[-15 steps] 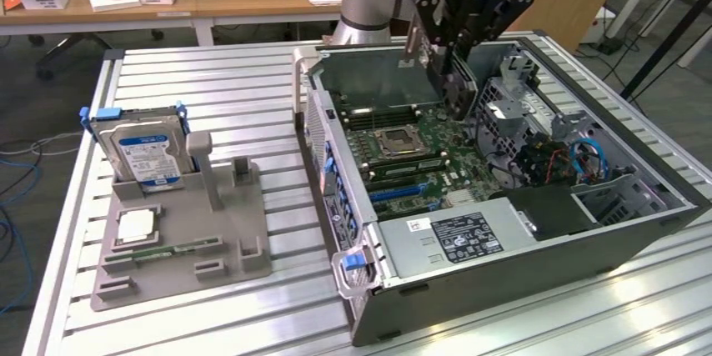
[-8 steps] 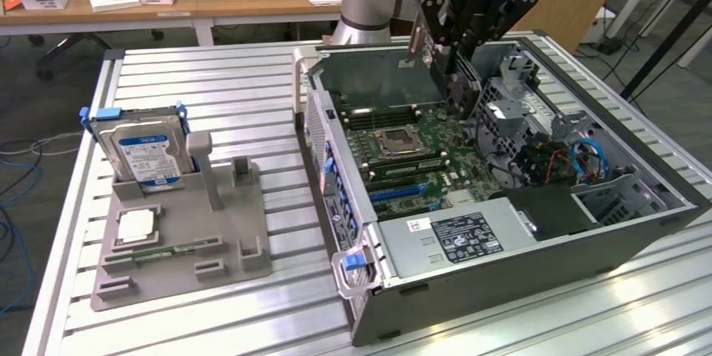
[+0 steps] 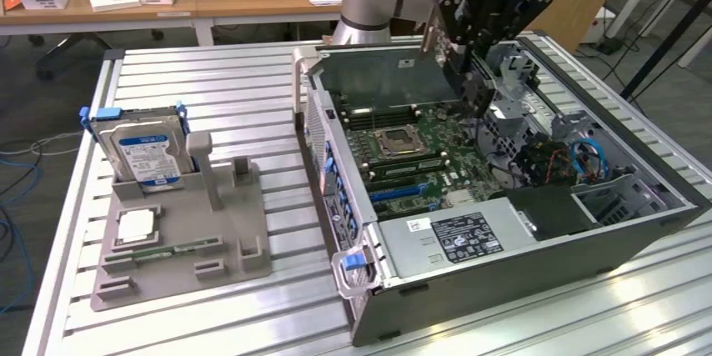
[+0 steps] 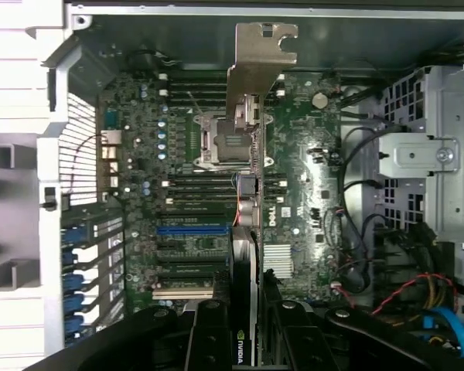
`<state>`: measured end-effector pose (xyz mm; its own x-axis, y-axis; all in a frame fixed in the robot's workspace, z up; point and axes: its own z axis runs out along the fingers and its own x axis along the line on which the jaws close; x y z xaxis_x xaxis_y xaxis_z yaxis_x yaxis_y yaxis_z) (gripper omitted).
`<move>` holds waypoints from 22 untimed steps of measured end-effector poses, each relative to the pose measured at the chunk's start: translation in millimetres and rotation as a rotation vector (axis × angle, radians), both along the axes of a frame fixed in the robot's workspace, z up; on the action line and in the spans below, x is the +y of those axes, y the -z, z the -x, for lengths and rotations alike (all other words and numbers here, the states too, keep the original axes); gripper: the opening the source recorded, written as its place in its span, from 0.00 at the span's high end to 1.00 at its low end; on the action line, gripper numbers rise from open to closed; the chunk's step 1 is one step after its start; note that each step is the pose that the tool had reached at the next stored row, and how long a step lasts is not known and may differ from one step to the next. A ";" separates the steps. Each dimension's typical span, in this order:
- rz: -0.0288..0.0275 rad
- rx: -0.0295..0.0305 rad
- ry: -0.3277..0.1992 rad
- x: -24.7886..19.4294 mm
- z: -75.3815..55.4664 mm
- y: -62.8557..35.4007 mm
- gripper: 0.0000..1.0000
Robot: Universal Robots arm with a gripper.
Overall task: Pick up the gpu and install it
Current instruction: 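Pick up the gpu and move the gpu toward the slot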
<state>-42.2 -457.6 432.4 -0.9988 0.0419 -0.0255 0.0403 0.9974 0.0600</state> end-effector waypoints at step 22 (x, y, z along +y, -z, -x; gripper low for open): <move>-0.0001 0.0000 0.000 0.0 -33.1 0.0 0.74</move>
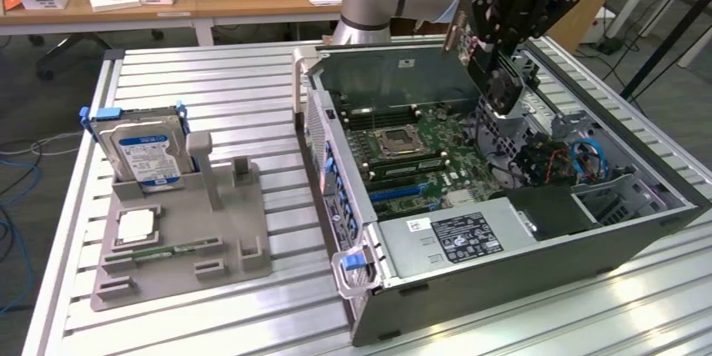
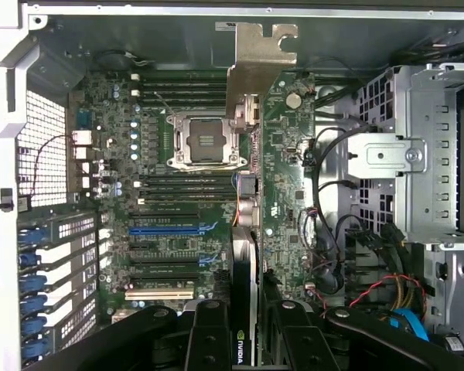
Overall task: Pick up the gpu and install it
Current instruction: 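Pick up the gpu and move the gpu toward the slot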
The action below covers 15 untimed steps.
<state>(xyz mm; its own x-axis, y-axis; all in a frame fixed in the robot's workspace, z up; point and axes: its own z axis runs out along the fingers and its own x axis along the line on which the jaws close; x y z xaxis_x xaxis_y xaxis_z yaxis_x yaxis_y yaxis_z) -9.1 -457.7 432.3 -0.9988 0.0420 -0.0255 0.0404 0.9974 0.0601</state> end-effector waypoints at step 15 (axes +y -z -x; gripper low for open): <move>0.0000 0.0000 0.000 0.0 -3.8 0.0 0.74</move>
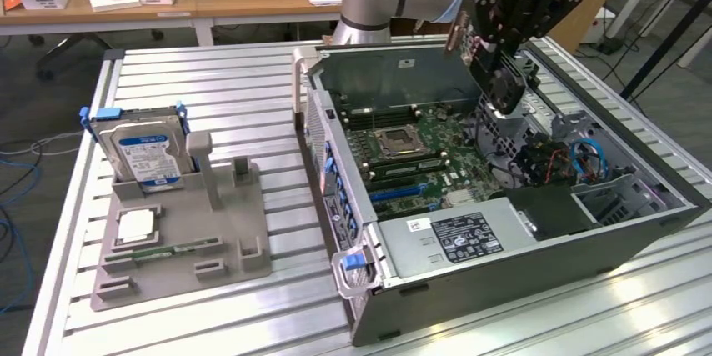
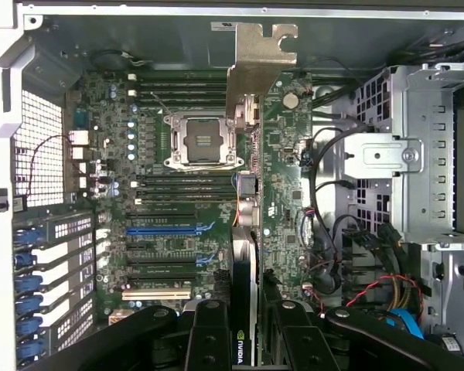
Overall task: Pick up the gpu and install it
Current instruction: 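Pick up the gpu and move the gpu toward the slot, then insert the gpu into the slot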
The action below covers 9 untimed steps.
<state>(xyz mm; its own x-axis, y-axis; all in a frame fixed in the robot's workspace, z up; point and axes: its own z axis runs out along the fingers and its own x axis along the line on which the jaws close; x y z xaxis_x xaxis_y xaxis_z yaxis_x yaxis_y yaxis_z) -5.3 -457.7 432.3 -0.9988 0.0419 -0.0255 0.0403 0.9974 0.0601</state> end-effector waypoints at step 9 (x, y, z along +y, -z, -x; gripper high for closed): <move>0.0000 0.0000 0.000 0.0 -0.3 0.0 0.74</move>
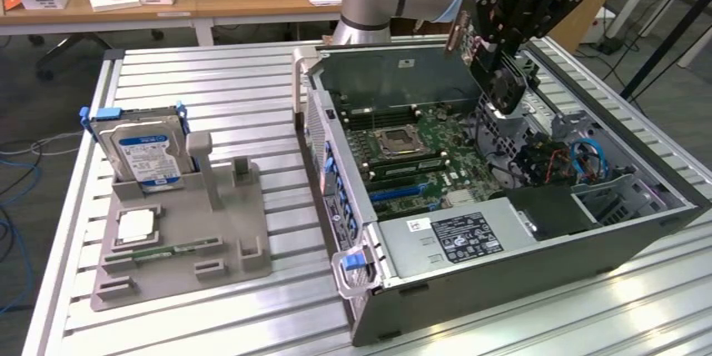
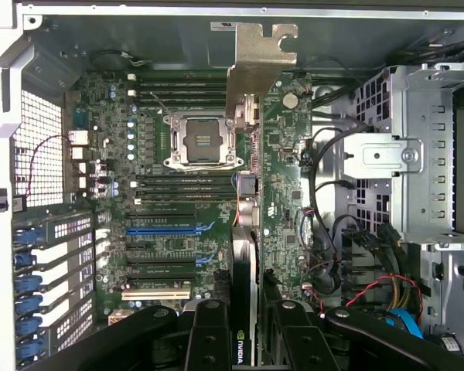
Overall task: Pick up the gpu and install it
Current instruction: 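Insert the gpu into the slot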
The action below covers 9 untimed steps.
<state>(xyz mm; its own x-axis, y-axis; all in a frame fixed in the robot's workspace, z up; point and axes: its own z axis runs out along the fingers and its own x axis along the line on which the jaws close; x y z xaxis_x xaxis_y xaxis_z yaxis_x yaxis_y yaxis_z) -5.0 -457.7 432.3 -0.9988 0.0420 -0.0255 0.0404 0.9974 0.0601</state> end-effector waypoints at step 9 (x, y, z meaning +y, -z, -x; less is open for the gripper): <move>0.0001 0.0009 -0.042 0.1 0.0 0.2 0.74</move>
